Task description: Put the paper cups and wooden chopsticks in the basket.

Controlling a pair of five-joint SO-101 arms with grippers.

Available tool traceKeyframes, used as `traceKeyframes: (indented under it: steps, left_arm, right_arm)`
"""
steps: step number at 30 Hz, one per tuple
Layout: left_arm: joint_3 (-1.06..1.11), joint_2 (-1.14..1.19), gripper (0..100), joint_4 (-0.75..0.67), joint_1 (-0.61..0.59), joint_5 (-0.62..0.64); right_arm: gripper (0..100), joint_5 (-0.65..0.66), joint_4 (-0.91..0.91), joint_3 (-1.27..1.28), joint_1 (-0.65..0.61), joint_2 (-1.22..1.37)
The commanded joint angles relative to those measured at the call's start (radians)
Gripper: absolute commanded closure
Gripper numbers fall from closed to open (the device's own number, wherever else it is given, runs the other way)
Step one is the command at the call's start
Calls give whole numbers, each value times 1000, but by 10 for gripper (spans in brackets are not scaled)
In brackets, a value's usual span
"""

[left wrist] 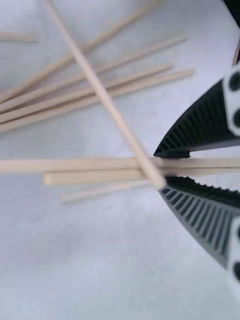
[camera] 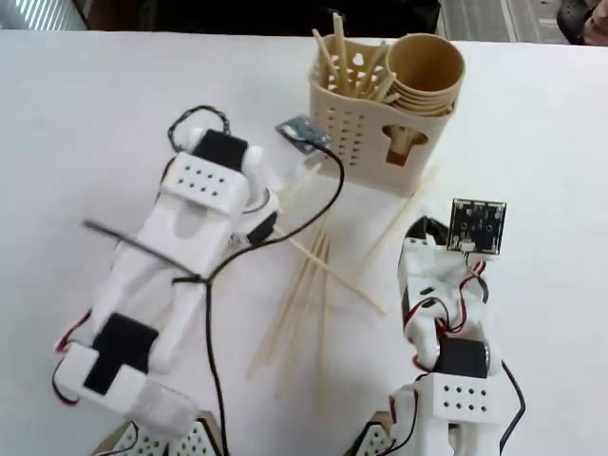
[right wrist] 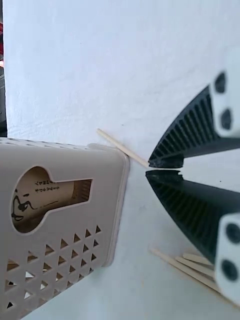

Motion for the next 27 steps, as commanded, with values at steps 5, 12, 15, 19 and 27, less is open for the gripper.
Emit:
traceKeyframes:
  steps: [5,12,15,19,27]
  left_arm:
    - [-103,-239,978,-17,-5,-20]
    - [-354,-243,978,-46,-5,-18]
    - [-428,-243,979,-114,-2,-18]
    - [-453,-243,979,-275,2,23]
    - [-450,-242,979,-658,44,184]
  right_arm:
    - [974,14,-19,-9,7,-16]
    - [974,14,-19,-9,7,-16]
    - [974,14,-19,-9,5,-16]
    - [974,14,-19,-9,5,-16]
    - [974,14,-19,-9,4,-15]
